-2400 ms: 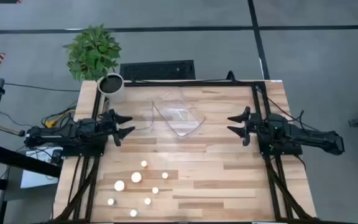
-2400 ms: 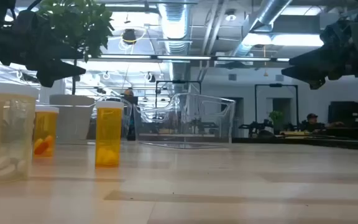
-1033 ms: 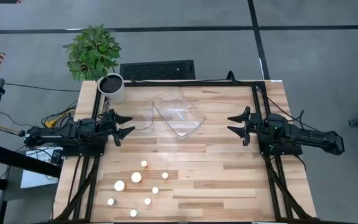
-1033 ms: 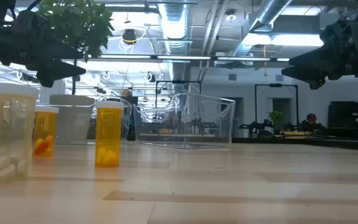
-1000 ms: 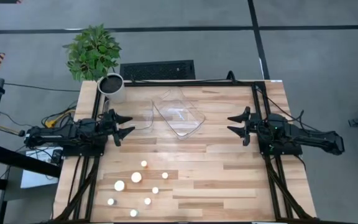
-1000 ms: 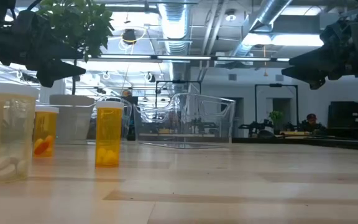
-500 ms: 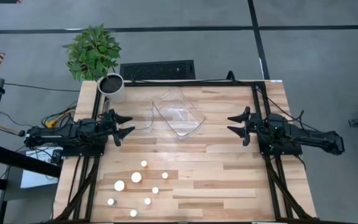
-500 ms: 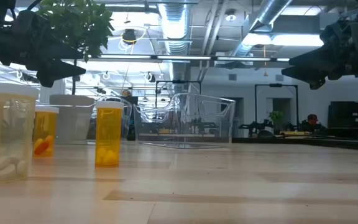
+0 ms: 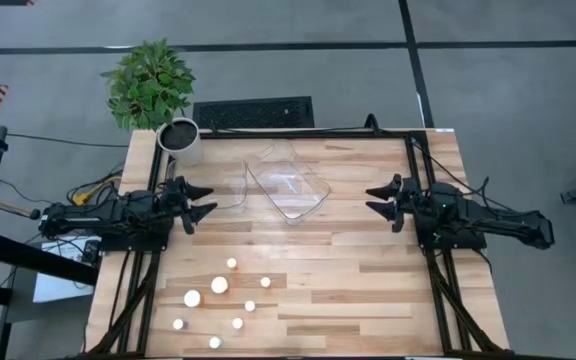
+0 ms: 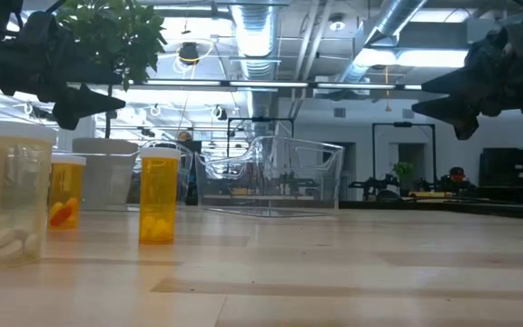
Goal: Pick and place medicine bottles into bin by pill shape (circle, oval)
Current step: Put the top large orange capsule bottle into the left transparent bin
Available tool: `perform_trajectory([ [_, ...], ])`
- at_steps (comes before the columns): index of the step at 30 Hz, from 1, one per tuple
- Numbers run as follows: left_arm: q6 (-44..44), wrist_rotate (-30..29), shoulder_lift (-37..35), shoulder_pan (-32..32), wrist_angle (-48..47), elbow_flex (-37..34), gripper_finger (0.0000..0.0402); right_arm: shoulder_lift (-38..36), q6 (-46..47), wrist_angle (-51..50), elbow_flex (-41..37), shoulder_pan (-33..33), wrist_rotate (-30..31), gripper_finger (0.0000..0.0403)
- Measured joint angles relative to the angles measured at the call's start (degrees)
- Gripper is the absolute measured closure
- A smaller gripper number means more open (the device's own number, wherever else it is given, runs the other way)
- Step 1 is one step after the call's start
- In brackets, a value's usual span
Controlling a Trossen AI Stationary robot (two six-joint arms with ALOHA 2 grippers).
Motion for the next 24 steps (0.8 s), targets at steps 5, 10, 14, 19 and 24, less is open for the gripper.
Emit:
perform_trajectory([
  [5,2.51,-0.41,0.00,0.02,0.11,0.00,0.0132,0.01,0.05,0.00,-0.01,0.00,0.00,0.0178],
  [10,4.92,-0.43,-0.02,0.02,0.56,-0.02,0.0132,0.01,0.05,0.07,0.00,-0.12,0.04,0.0178],
  [14,4.59,-0.47,0.00,0.02,1.53,-0.07,0.0132,0.00,0.25,0.09,-0.02,-0.12,0.17,0.0178],
  [19,3.63,0.92,0.00,0.02,6.66,-0.07,0.0132,0.02,0.22,1.04,0.08,-0.12,0.90,0.0178],
  [24,3.60,2.86,0.77,0.00,10.28,2.90,0.0132,0.04,-0.83,2.07,2.06,-0.12,0.96,0.0178],
])
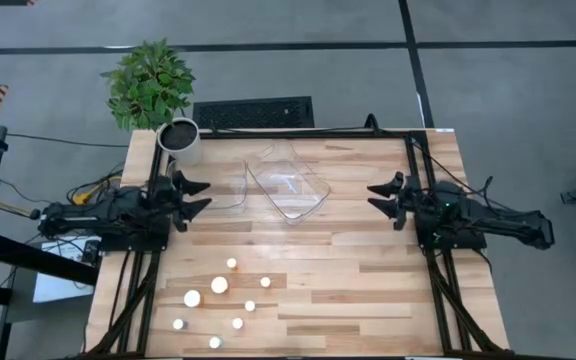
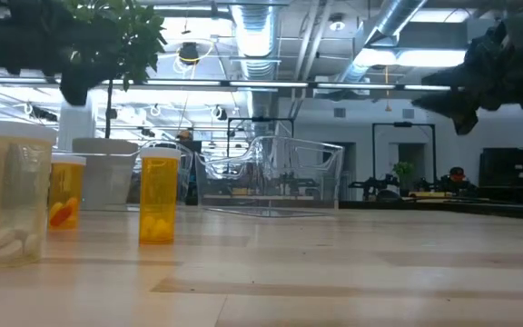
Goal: Pick and place medicine bottles into bin by pill shape (circle, oval)
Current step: Put the top large orange capsule bottle into the left transparent bin
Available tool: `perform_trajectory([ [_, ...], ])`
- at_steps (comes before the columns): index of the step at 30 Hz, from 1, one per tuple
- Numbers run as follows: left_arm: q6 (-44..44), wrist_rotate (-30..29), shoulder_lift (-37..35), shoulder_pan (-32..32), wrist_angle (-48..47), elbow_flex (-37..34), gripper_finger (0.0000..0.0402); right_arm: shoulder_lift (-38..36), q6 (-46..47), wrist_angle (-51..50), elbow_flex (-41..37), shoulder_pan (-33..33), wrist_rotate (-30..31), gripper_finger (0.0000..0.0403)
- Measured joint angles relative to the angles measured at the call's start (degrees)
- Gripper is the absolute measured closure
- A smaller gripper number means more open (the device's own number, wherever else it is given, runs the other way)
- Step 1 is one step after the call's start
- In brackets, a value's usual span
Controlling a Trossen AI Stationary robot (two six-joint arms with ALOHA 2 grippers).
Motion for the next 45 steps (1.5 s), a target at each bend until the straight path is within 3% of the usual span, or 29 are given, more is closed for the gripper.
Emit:
perform_trajectory([
  [6,0.62,0.40,6.46,0.00,-2.67,9.05,0.0132,-0.02,-6.46,5.36,2.94,0.00,0.00,0.0178],
  [12,0.58,1.66,19.15,0.00,-12.68,20.52,0.0132,-0.04,-10.37,5.42,5.92,0.00,0.06,0.0178],
  [25,-0.47,16.31,48.43,-1.92,-35.61,42.49,0.0132,-0.02,-8.10,0.34,6.28,0.13,0.04,0.0178],
  [31,-2.20,16.78,59.04,-7.84,-43.98,44.66,0.0132,-0.02,-6.62,-1.59,6.35,0.13,0.04,0.0178],
  [35,-8.62,17.15,64.24,-12.87,-45.76,44.67,0.0132,-0.02,-6.59,-1.61,6.35,0.13,0.02,0.0178],
  [45,-26.14,15.09,69.33,-27.12,-46.27,44.70,0.0131,-0.02,-6.48,-1.88,6.37,0.13,0.00,0.0178],
])
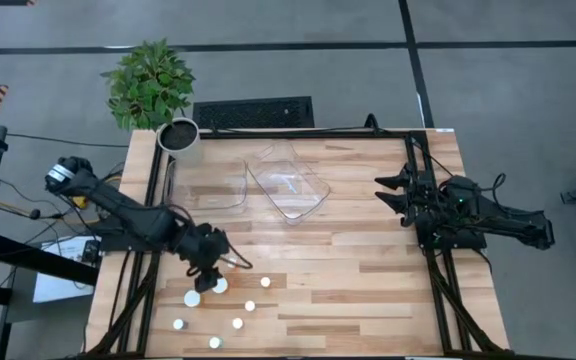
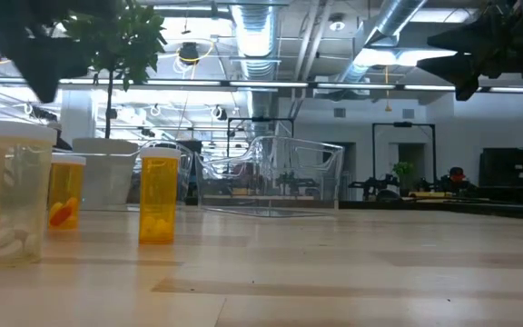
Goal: Pick and place medicine bottles into bin by pill shape (circle, oval)
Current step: Put the top large orange capsule bottle into the left transparent bin
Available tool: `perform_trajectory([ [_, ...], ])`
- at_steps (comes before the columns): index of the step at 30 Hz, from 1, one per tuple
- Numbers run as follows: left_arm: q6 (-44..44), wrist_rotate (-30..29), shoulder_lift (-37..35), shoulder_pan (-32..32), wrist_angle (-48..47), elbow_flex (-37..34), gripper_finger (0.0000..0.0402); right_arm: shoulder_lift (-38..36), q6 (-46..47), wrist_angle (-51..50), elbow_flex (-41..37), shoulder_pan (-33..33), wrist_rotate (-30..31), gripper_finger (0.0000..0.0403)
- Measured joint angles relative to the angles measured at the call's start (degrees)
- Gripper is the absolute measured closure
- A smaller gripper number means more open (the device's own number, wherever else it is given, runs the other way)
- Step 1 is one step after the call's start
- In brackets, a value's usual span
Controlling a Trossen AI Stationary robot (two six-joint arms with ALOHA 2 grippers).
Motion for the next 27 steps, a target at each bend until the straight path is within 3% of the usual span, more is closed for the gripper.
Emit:
perform_trajectory([
  [8,-6.30,-3.69,0.14,-5.95,0.00,0.00,0.0099,0.00,-0.02,-1.36,0.00,0.00,0.00,0.0178],
  [18,-3.85,-9.42,0.64,-7.76,0.01,0.02,0.0081,-0.02,-0.02,-3.87,0.00,0.00,-0.04,0.0178],
  [27,0.05,-6.56,9.17,-8.24,0.52,0.07,0.0081,0.00,-0.04,-4.47,0.00,0.00,-0.07,0.0178],
])
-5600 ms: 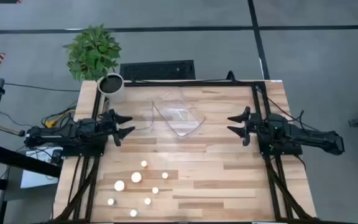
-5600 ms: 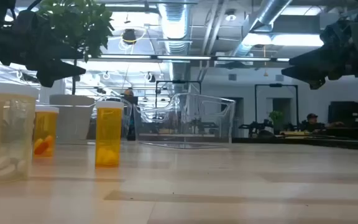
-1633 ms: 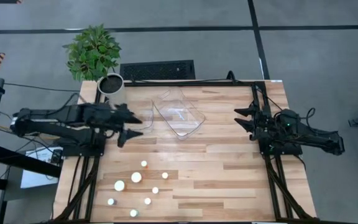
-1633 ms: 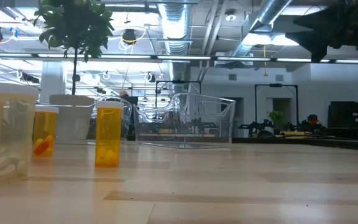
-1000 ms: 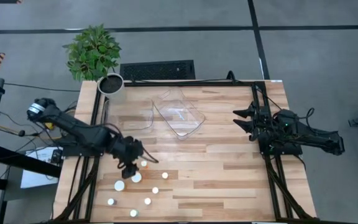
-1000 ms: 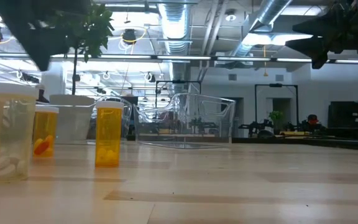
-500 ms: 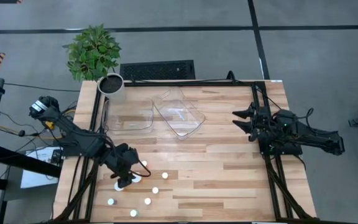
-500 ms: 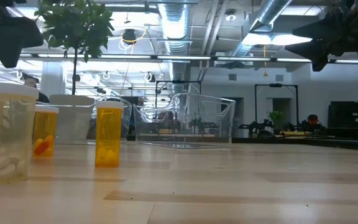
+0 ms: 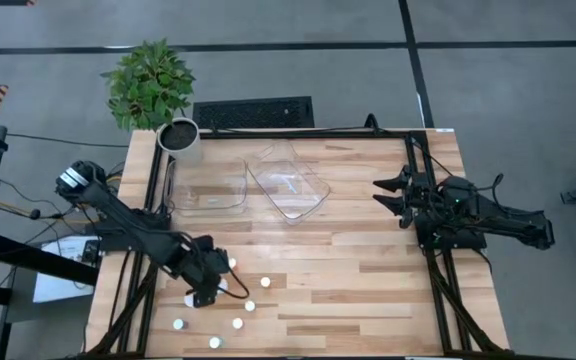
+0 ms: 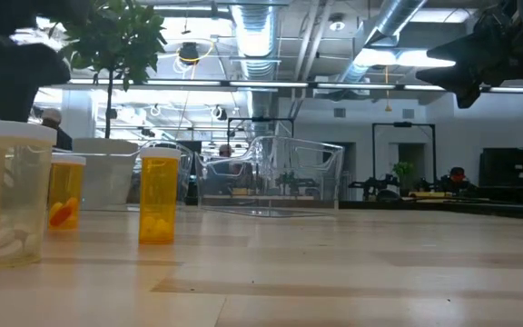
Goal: Pick and place medicine bottles into bin by pill shape (circle, oval)
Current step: Put the top large orange capsule bottle into the left transparent bin
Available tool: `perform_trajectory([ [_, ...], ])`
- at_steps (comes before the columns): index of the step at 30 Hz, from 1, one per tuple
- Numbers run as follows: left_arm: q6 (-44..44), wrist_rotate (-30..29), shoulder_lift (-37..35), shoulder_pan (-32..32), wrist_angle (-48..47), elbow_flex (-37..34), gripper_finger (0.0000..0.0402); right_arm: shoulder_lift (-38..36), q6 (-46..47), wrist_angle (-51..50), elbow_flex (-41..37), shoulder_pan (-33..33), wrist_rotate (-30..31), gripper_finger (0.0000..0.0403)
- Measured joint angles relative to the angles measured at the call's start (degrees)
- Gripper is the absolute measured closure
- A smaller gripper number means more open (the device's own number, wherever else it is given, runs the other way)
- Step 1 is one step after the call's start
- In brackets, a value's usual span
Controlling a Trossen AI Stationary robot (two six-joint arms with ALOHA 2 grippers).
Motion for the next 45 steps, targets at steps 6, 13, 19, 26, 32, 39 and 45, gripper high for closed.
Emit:
perform_trajectory([
  [6,2.17,0.13,4.28,-0.31,-0.07,1.78,0.0081,-0.02,-0.02,-1.05,0.00,0.00,0.00,0.0178],
  [13,1.23,1.11,4.96,-1.37,0.17,2.25,0.0081,-0.02,-0.02,-1.21,0.00,0.00,-0.02,0.0178],
  [19,1.08,0.95,4.96,-1.81,0.17,2.25,0.0081,-0.02,-0.02,-1.23,0.00,0.00,-0.02,0.0178],
  [26,1.53,-0.94,4.96,-1.80,2.25,2.25,0.0081,-0.02,-0.02,-2.03,0.00,0.00,-0.04,0.0178],
  [32,1.67,-1.37,4.96,-1.80,2.73,2.25,0.0081,-0.01,0.00,-3.52,0.00,0.00,-0.04,0.0178],
  [39,1.69,-2.81,4.96,-1.80,2.75,2.25,0.0081,-0.02,0.00,-3.61,0.00,0.00,-0.04,0.0178],
  [45,1.68,-3.03,4.96,-1.82,3.18,2.23,0.0081,-0.01,0.00,-3.68,0.00,0.00,-0.04,0.0178],
])
